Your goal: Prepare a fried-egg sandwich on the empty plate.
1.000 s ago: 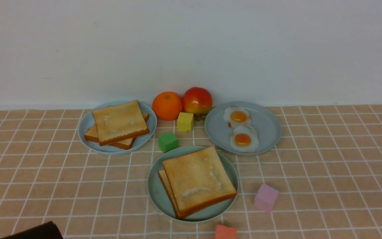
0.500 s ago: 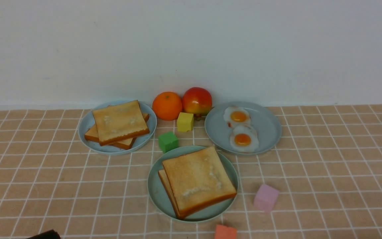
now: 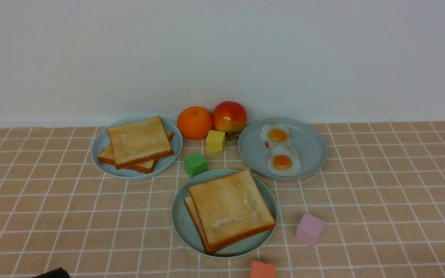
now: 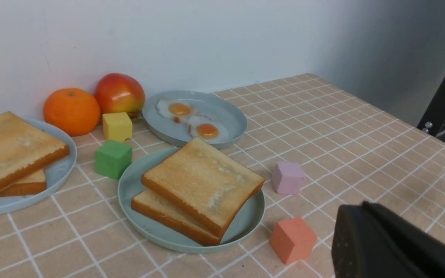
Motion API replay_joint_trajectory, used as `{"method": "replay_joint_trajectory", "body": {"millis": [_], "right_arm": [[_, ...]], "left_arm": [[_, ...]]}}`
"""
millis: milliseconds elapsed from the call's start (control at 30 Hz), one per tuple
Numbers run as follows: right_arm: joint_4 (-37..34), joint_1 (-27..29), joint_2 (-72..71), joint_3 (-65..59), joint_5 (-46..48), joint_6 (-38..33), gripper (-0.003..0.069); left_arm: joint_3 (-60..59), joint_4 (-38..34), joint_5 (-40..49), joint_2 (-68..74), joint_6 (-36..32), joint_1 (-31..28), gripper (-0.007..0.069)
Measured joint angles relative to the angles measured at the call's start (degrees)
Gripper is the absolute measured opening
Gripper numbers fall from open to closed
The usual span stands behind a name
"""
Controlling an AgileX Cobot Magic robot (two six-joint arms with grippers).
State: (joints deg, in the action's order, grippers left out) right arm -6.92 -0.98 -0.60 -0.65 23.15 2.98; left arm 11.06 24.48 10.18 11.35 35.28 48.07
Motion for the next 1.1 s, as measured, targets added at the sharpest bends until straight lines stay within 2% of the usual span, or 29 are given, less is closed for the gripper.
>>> {"method": "replay_joint_trajectory", "body": {"millis": [167,1100], "right_arm": [[-1.5,0.0,0.0,-0.1,-0.3,-6.0,-0.0015],[-2.5,0.0,0.0,-0.1,-0.4,-7.3,-0.0006]], "left_arm": [[0.0,0.0,0.2,0.0,0.0,0.0,-0.0008],[0.0,0.0,0.3,0.0,0.0,0.0,0.0]]}}
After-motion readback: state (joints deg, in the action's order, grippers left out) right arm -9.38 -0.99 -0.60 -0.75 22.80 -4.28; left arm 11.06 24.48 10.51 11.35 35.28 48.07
